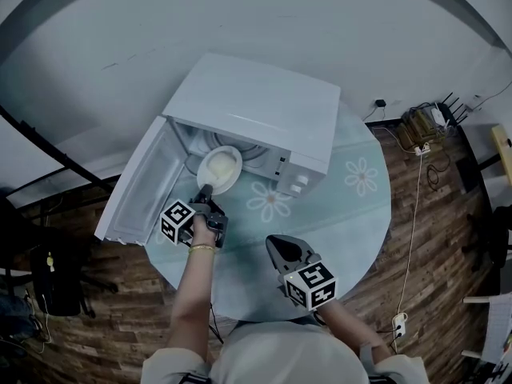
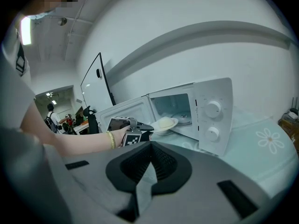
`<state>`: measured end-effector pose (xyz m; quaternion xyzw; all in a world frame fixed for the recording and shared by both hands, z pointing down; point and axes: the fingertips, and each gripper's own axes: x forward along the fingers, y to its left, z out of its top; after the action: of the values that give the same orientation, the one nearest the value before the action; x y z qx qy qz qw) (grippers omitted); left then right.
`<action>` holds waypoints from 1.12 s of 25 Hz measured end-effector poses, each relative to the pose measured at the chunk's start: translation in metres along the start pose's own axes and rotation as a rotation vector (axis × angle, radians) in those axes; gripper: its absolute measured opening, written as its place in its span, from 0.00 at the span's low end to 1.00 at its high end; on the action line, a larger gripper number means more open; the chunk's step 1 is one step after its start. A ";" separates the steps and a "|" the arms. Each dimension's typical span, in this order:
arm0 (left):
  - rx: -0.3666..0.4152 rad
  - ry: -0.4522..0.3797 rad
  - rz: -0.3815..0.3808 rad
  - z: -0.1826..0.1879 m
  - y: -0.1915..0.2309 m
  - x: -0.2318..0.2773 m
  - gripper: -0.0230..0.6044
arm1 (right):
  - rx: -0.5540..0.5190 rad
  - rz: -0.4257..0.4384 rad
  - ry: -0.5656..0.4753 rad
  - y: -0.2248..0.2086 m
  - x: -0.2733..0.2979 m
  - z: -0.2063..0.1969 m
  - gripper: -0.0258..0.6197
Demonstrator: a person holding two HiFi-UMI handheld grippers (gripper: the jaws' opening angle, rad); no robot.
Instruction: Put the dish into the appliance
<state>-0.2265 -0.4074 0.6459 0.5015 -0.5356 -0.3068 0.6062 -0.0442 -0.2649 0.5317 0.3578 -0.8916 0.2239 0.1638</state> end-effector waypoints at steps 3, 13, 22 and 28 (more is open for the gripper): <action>0.003 0.001 0.010 -0.001 0.001 0.006 0.10 | 0.003 -0.001 0.002 -0.003 0.000 -0.001 0.05; 0.002 0.000 0.026 0.001 0.002 0.026 0.10 | 0.010 0.002 0.006 -0.009 0.000 -0.003 0.05; 0.002 0.009 0.029 0.003 -0.003 0.050 0.10 | 0.020 -0.003 0.007 -0.017 0.001 -0.003 0.05; 0.004 0.015 0.031 0.005 -0.009 0.069 0.10 | 0.026 -0.007 0.010 -0.021 0.003 -0.004 0.05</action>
<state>-0.2134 -0.4746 0.6604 0.4965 -0.5396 -0.2927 0.6137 -0.0305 -0.2784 0.5423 0.3617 -0.8866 0.2369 0.1643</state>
